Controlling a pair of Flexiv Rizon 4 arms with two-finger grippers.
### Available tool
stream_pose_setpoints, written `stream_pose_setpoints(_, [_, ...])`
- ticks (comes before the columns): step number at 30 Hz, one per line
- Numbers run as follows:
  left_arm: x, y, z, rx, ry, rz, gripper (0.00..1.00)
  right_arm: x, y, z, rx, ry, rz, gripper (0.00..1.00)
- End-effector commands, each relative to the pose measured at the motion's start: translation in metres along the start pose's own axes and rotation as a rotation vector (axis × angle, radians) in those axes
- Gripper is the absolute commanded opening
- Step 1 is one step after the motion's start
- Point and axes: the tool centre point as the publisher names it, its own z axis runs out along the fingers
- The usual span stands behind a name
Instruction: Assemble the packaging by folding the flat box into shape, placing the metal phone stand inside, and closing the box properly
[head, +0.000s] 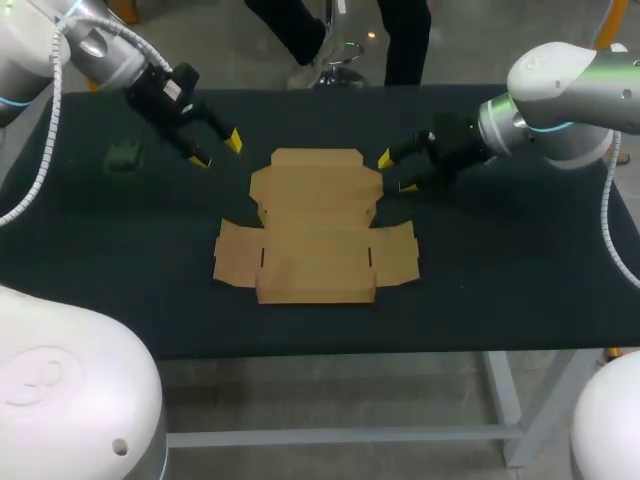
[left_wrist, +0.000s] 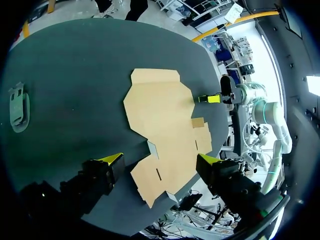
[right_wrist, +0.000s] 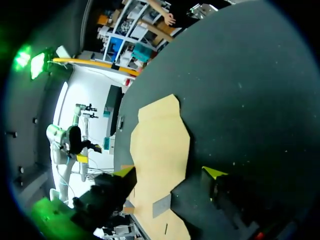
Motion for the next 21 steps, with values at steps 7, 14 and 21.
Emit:
stream_pose_setpoints(7, [-0.010,-0.004,-0.001,-0.008,0.003,-0.015,1.00,-0.004,0.011,0.019,0.005,0.039,0.015,0.86])
stream_pose_setpoints(14, [-0.015,-0.001,-0.002,-0.005,0.008,-0.022,1.00,-0.002,0.012,0.027,0.004,0.052,0.028,0.85])
stream_pose_setpoints(21, [-0.020,0.003,-0.002,-0.003,0.013,-0.026,1.00,0.002,0.007,0.037,0.013,0.065,0.040,0.83])
